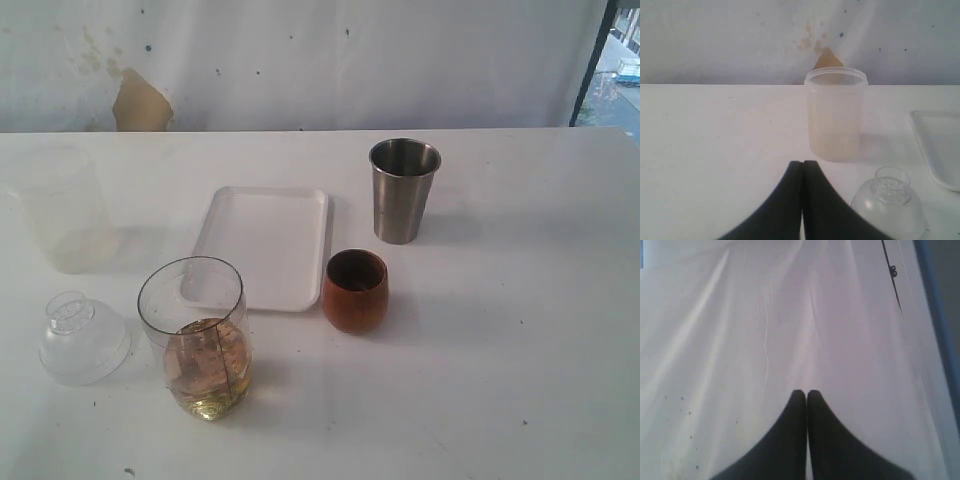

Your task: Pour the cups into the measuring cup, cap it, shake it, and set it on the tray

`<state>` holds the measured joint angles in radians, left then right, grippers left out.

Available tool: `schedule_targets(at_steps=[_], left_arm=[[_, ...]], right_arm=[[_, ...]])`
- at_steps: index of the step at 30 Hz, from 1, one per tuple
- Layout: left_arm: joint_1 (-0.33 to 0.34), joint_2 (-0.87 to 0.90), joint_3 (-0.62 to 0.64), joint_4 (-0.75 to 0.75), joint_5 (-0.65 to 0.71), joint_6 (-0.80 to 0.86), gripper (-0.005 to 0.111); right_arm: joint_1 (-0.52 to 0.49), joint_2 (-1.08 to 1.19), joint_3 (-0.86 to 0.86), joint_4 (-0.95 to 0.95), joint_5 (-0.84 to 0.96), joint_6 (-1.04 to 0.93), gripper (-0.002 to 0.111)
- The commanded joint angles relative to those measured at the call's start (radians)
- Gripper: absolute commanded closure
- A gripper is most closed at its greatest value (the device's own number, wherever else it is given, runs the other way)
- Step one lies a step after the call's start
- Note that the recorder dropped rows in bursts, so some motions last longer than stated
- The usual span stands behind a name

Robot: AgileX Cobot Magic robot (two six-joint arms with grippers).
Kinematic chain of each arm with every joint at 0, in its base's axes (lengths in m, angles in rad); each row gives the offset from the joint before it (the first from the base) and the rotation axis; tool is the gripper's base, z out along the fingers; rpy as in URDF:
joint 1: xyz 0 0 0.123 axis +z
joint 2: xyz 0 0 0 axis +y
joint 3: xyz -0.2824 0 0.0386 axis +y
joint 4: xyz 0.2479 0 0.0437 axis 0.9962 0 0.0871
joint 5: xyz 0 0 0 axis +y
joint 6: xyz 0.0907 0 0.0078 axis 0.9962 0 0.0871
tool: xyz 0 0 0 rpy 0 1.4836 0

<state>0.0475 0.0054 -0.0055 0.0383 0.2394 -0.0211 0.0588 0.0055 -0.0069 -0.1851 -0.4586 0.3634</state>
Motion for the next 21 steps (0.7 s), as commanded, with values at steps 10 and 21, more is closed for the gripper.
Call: schedule_targets(at_steps=[10,21], left_arm=[[-0.001,-0.005,0.005,0.007,-0.007,-0.001,0.107],[-0.001,-0.005,0.005,0.007,-0.007,-0.001,0.107]], right_arm=[[-0.001,-0.006,0.007,0.304,0.282,-0.442,0.108],[-0.018,-0.006,0.007,0.094,0.633,-0.266,0.108]])
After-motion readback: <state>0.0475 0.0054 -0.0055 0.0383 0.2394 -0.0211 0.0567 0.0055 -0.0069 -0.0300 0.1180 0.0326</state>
